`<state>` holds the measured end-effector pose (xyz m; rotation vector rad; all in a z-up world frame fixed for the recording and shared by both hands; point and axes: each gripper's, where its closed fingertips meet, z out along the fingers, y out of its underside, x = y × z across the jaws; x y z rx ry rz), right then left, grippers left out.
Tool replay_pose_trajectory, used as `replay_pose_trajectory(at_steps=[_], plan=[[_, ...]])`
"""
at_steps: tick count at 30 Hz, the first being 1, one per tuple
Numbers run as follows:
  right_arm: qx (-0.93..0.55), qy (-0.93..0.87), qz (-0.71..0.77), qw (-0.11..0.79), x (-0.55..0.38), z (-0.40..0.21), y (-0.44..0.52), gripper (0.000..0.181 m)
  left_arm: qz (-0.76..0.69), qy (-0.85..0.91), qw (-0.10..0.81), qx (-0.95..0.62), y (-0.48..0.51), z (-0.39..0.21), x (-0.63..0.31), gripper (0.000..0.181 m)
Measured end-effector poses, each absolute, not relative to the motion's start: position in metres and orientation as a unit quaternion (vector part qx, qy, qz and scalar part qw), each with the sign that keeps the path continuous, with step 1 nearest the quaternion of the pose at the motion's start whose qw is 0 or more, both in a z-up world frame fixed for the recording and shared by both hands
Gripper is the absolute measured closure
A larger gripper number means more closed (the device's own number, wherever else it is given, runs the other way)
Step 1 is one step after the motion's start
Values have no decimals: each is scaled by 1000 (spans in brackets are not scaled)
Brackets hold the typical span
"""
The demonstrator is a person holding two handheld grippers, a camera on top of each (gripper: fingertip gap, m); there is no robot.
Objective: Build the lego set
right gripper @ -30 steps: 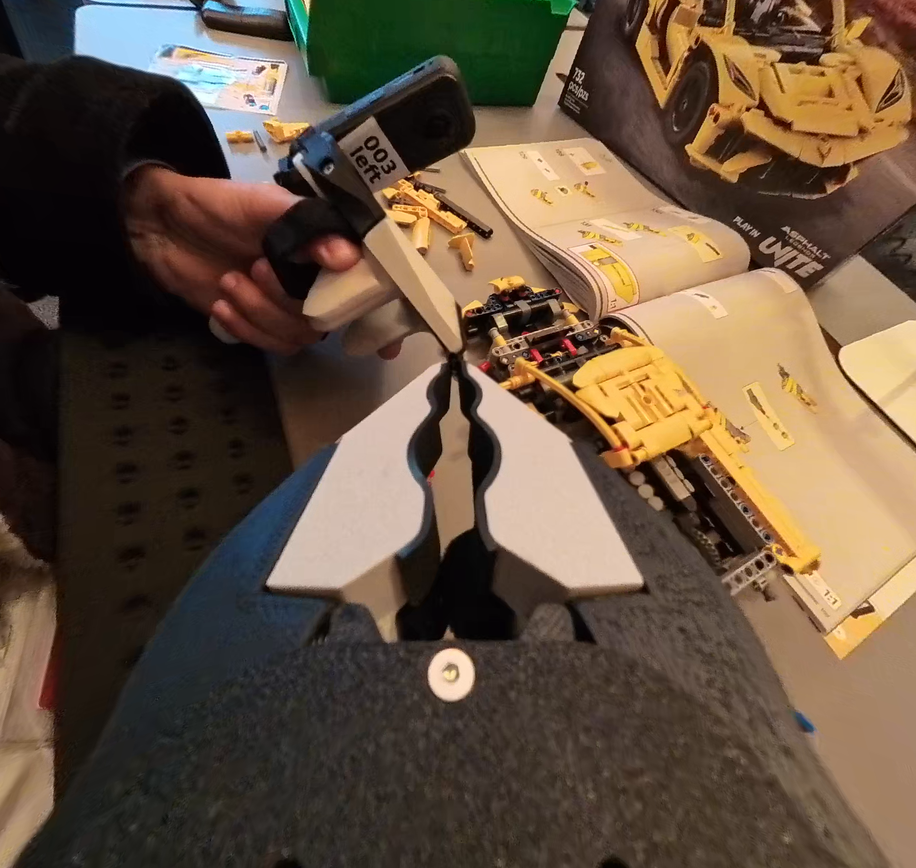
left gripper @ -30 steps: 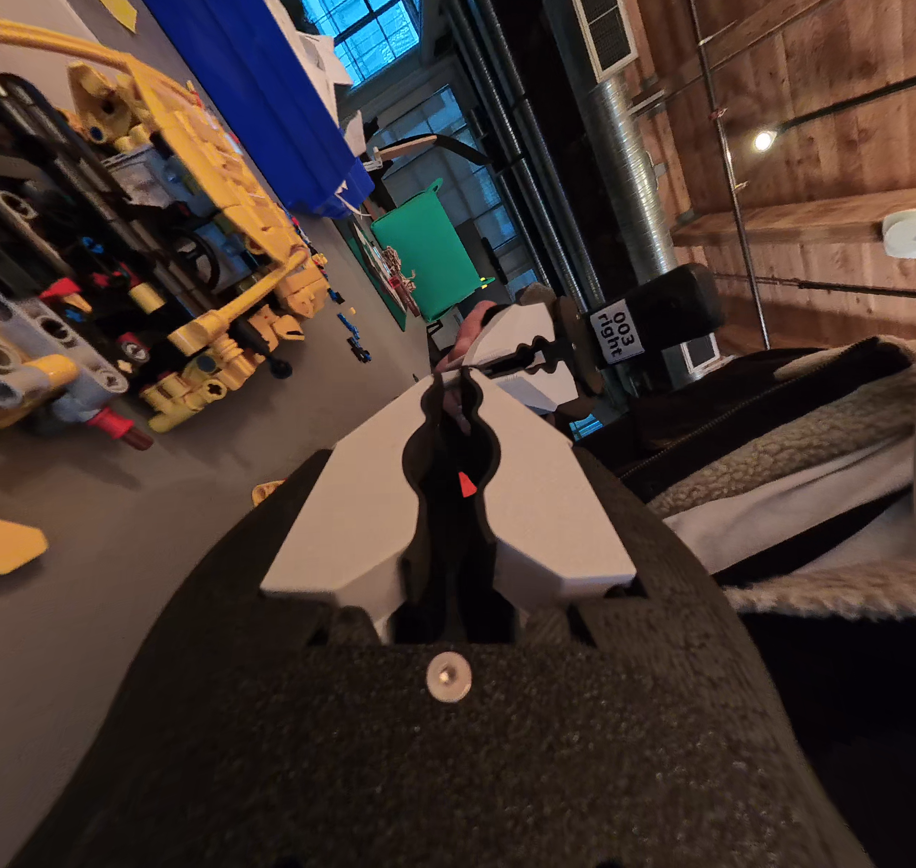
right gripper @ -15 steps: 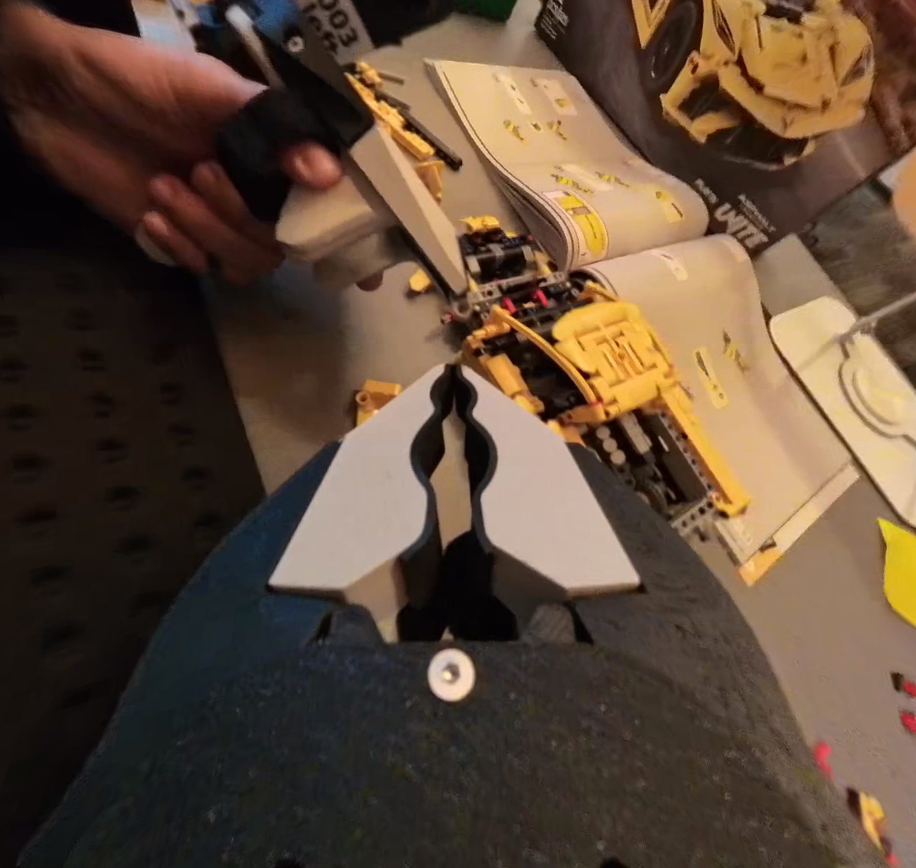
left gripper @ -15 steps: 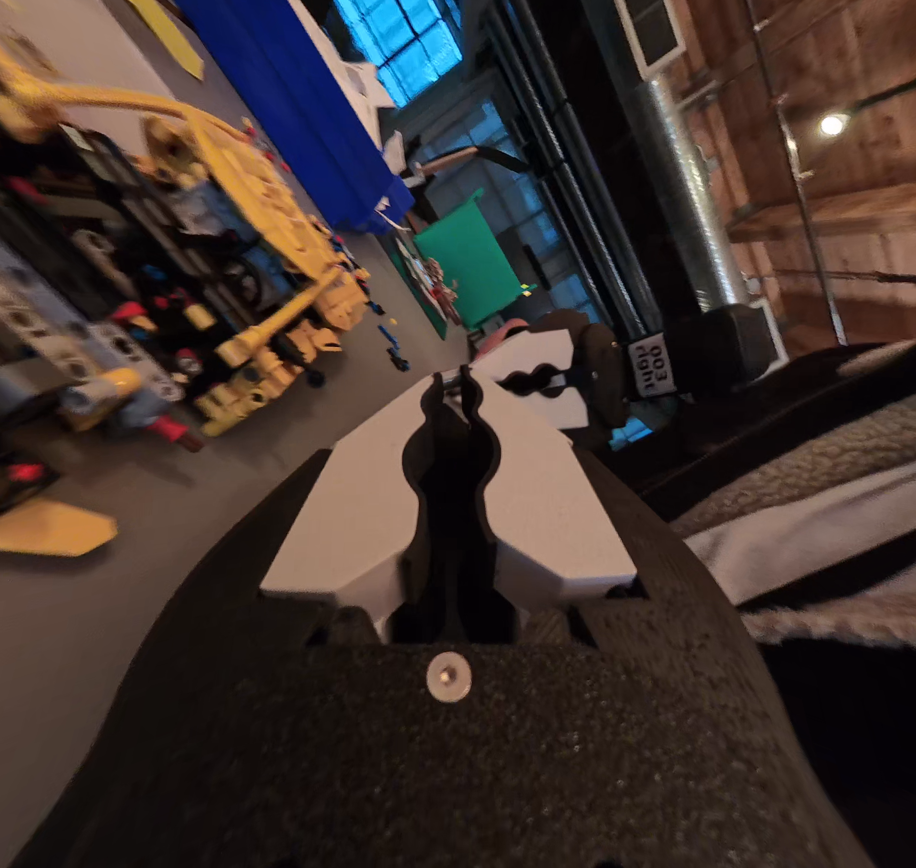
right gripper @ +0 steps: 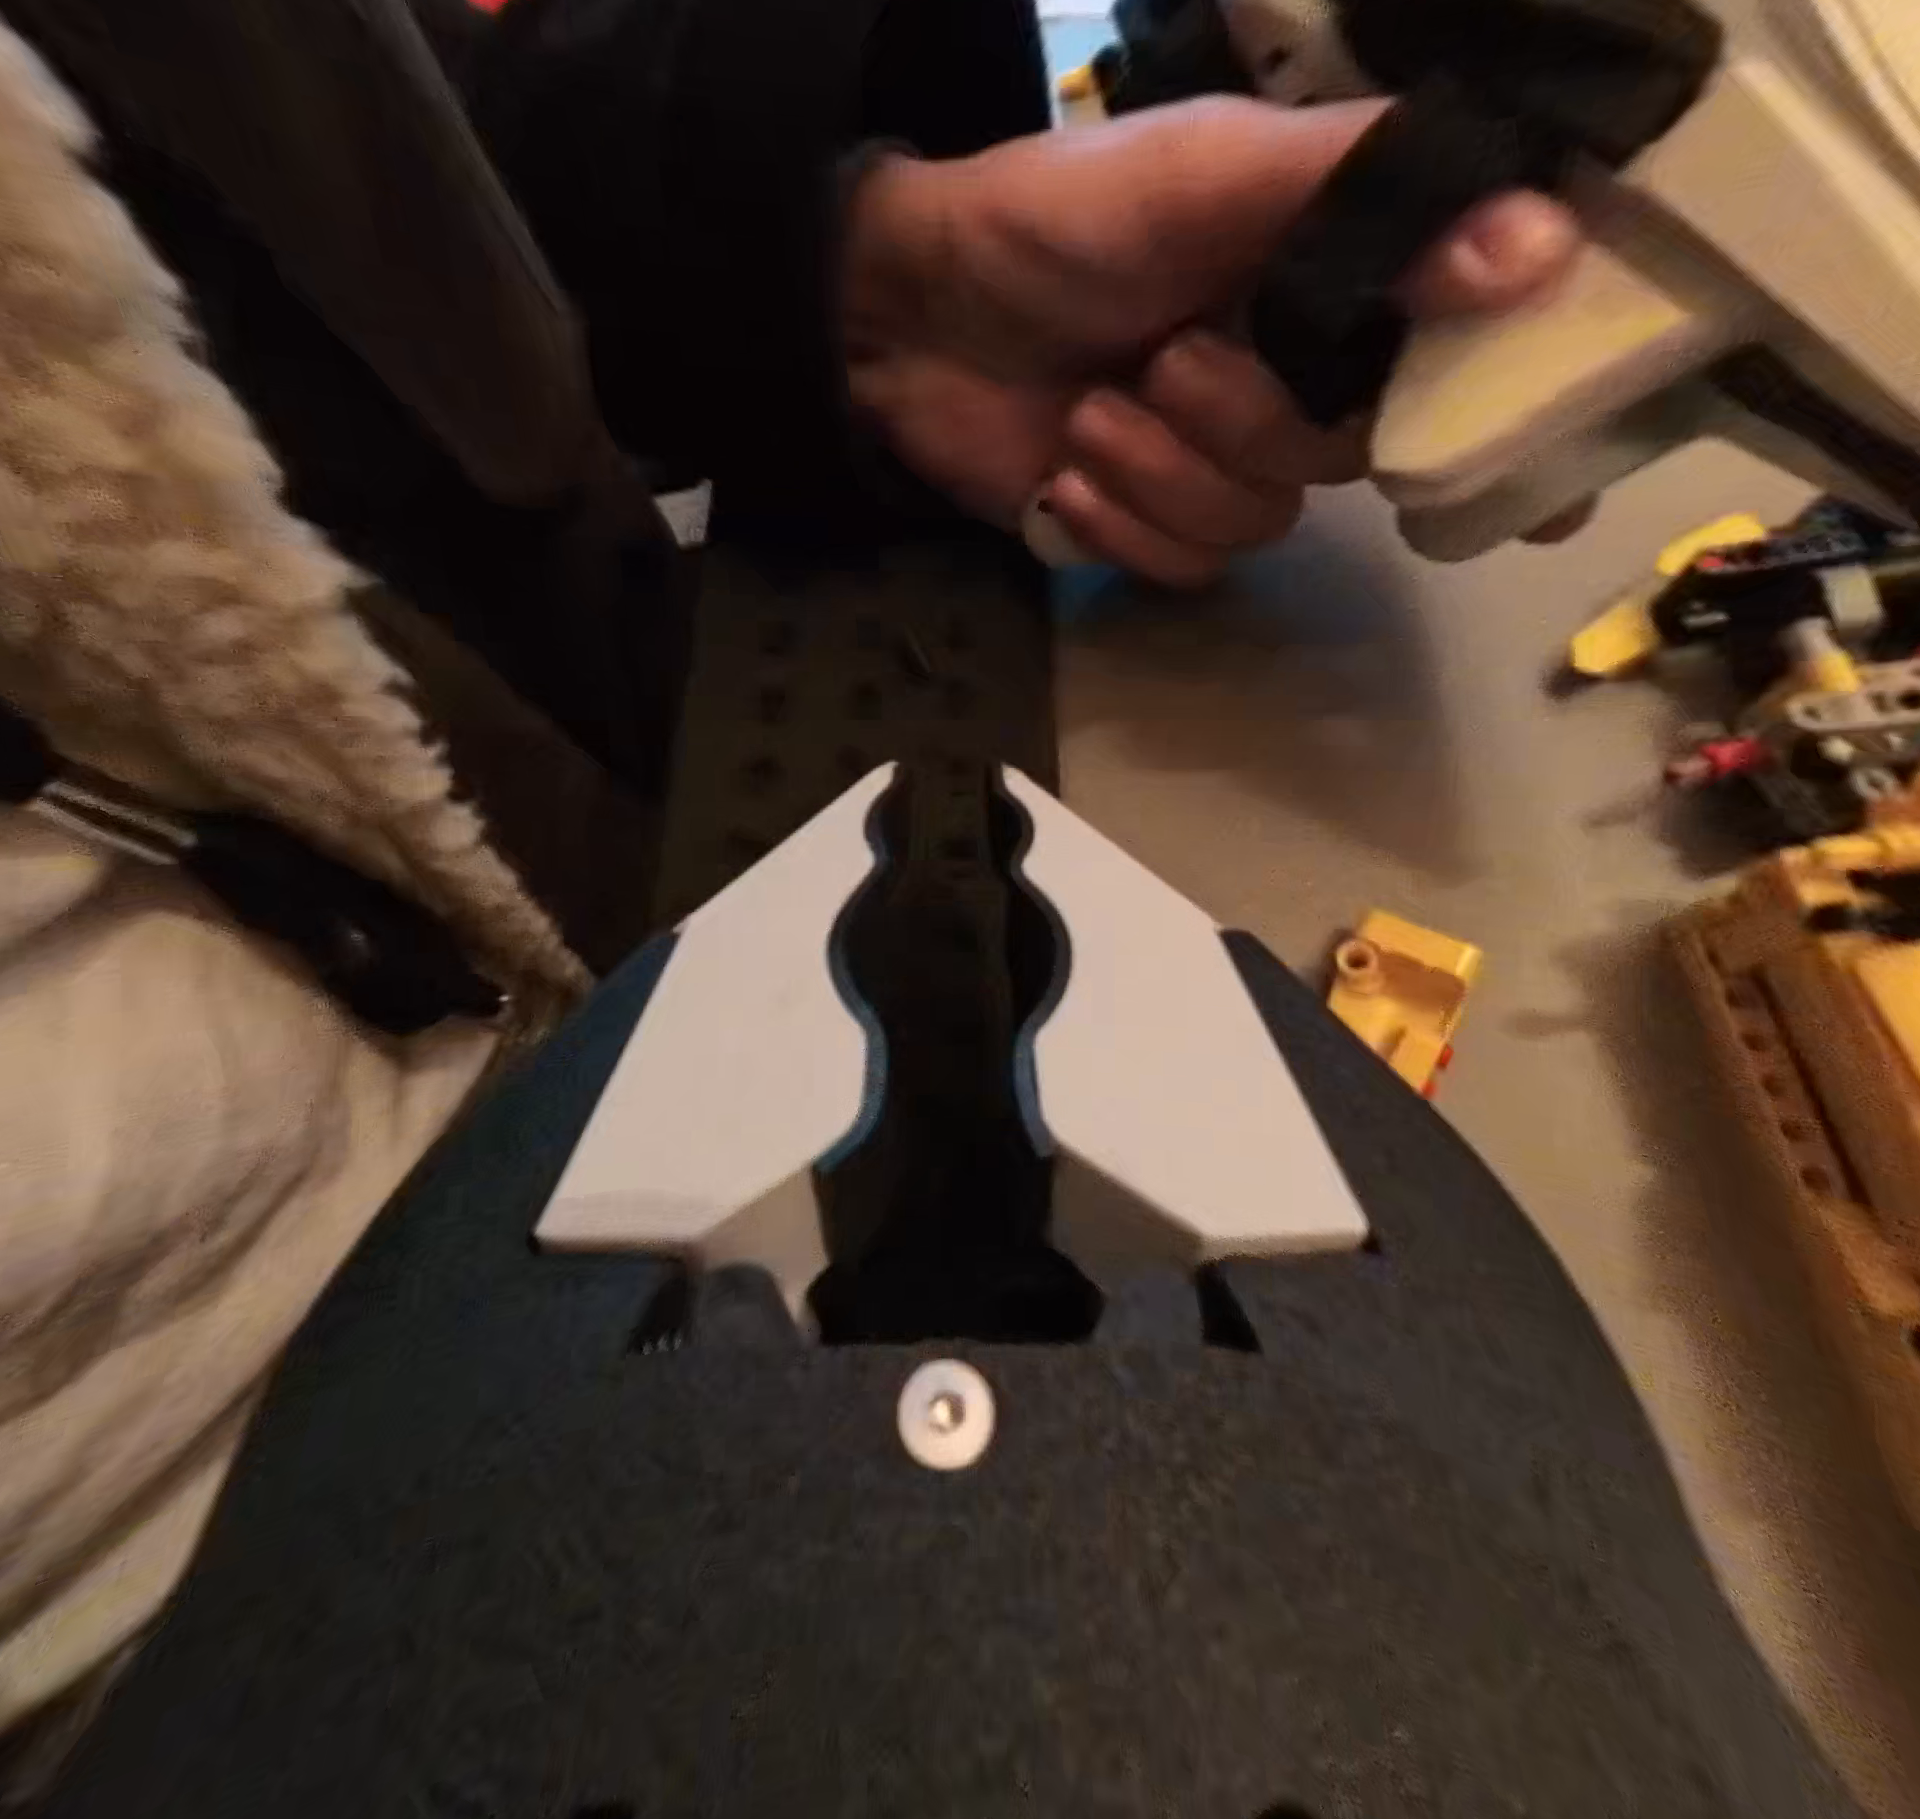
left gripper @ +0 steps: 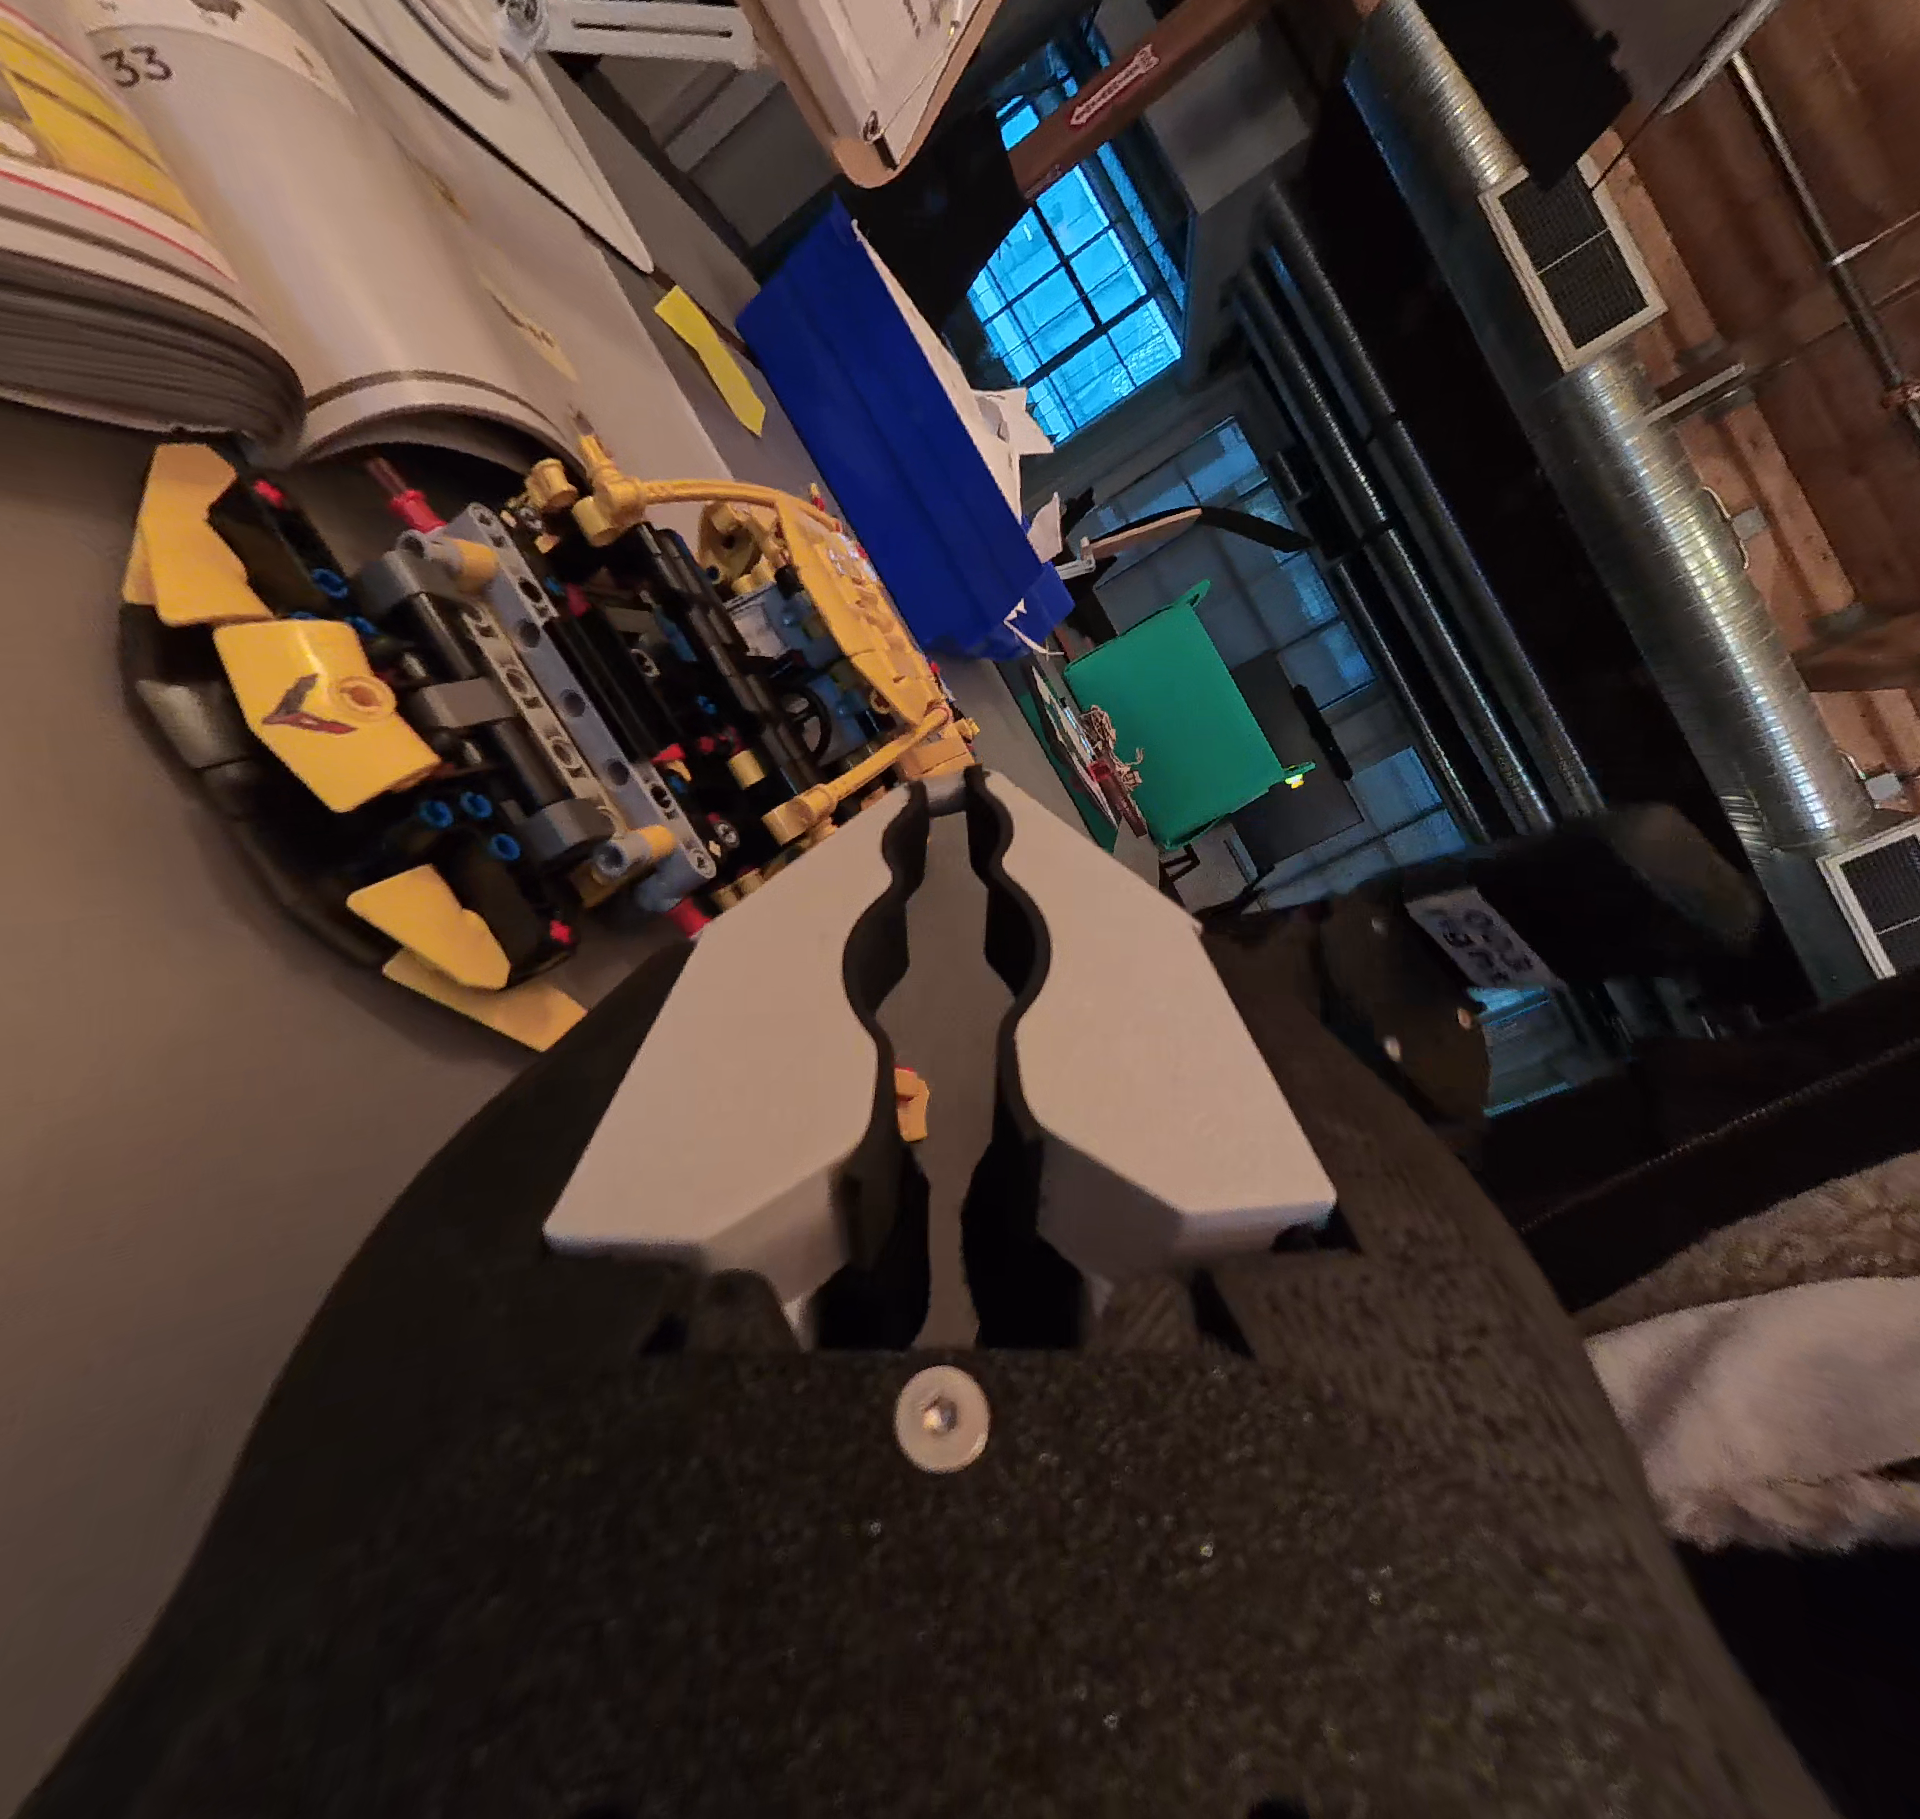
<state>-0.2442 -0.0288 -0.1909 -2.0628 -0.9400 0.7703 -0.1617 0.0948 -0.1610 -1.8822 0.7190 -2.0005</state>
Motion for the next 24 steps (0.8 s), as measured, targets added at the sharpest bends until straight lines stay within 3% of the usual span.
replay_pose_trajectory(at_steps=[5, 9, 16, 24], plan=[[-757, -460, 287, 366, -276, -208, -12, 169, -708, 227, 140, -653, 98, -160, -163, 174], [-774, -436, 322, 327, -279, -223, 4, 163, -724, 196, 130, -649, 103, -159, -166, 174], [-825, -371, 277, 324, -262, -234, 41, 166, -712, 126, 216, -656, 153, -147, -206, 175], [-804, -458, 185, 331, -267, -246, 37, 167, -610, 249, 327, -677, 160, -142, -238, 175]])
